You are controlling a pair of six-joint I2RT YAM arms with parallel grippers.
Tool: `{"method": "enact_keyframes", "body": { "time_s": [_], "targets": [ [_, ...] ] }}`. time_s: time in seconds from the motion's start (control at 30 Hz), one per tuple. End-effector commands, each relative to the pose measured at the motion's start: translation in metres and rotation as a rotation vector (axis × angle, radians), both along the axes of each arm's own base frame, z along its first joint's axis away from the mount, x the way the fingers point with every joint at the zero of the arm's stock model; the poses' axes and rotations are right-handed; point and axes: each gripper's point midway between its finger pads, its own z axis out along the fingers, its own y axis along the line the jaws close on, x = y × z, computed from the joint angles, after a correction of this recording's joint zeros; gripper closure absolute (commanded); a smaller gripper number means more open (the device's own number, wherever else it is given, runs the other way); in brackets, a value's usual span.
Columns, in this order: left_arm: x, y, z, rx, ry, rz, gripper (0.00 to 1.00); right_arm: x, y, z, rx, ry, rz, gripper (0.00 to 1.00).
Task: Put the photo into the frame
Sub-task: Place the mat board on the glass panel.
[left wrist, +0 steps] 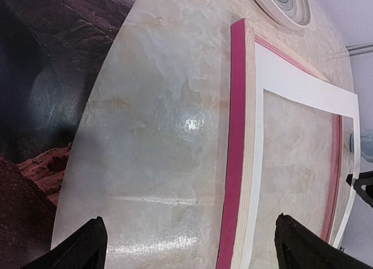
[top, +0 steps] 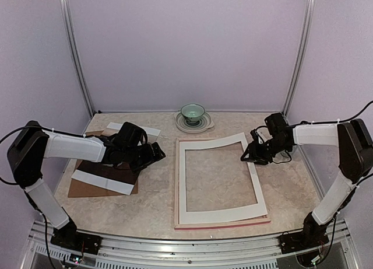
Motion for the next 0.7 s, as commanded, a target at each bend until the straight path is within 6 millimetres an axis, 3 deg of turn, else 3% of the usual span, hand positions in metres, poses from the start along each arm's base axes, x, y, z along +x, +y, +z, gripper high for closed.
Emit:
{"method": "enact_keyframes", "body": {
  "time_s": [0.0,0.67],
  "targets": [
    [0.001,-0.003,0.0,-0.007,-0.008,-0.001,0.01,-0.005,0.003,0.001,-0.061,0.006,0.028,0.52],
    [-0.002,0.0,-0.004,-0.012,-0.003,0.005,0.01,-0.007,-0.016,0.007,-0.232,0.001,0.024,0.46]
  ]
}}
